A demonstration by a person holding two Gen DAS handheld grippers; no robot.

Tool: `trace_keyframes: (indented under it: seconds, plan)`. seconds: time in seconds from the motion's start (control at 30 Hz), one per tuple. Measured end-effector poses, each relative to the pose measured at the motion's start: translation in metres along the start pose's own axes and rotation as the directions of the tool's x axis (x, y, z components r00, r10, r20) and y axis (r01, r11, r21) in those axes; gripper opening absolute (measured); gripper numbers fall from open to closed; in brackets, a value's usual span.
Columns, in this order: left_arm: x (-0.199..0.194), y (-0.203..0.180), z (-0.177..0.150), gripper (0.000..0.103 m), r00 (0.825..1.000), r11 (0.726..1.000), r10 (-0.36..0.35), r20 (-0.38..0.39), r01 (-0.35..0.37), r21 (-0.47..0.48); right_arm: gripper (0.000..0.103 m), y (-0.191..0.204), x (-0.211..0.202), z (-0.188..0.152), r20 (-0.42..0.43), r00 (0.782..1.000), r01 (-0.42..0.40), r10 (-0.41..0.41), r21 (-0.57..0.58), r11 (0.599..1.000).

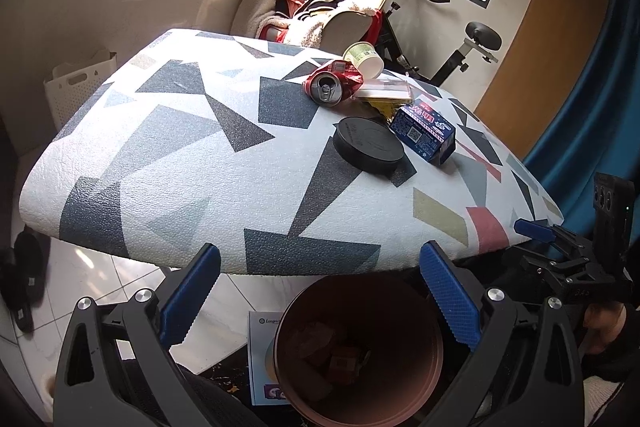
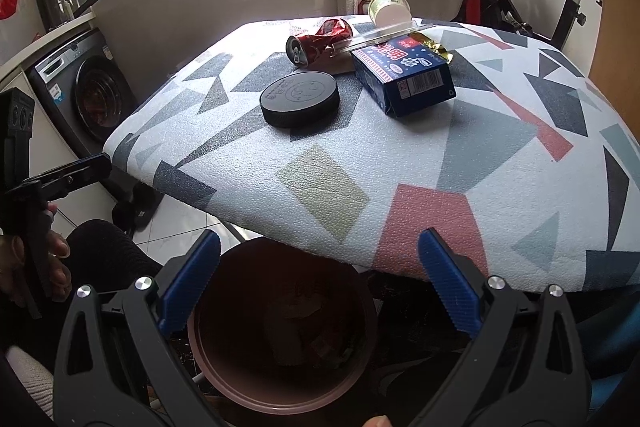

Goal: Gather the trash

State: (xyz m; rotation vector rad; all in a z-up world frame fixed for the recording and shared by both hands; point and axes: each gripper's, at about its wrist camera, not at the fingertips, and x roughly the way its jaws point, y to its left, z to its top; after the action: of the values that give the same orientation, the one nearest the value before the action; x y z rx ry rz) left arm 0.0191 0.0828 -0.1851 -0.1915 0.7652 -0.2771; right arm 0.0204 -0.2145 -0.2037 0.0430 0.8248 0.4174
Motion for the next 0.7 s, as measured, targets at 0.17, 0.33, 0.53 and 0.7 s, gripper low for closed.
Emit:
trace_keyframes:
  seconds: [0.17, 0.33, 0.53, 0.7]
  plan:
    - [-0.002, 0.010, 0.015, 0.097, 1.000, 0.996, 0.008, 0.029, -0.005, -0.087, 0.097, -0.016, -0.006, 0.031, 0.056, 0.998, 0.038, -0.035, -0.065, 0.997]
    - [0.006, 0.015, 0.033, 0.097, 0.999, 0.991, 0.006, 0.036, -0.001, -0.132, 0.097, -0.039, 0.014, 0.070, 0.006, 0.999, -0.042, 0.043, -0.056, 0.998]
    - [0.021, 0.014, 0.050, 0.097, 1.000, 0.991, -0.023, 0.014, 0.025, -0.130, 0.097, -0.057, 0.060, 0.112, -0.030, 0.995, 0.092, -0.095, -0.090, 0.992]
    - [0.036, 0.014, 0.056, 0.097, 0.998, 0.994, -0.044, -0.035, 0.040, -0.107, 0.097, -0.061, 0.095, 0.136, -0.025, 0.988, 0.146, -0.153, -0.176, 0.973]
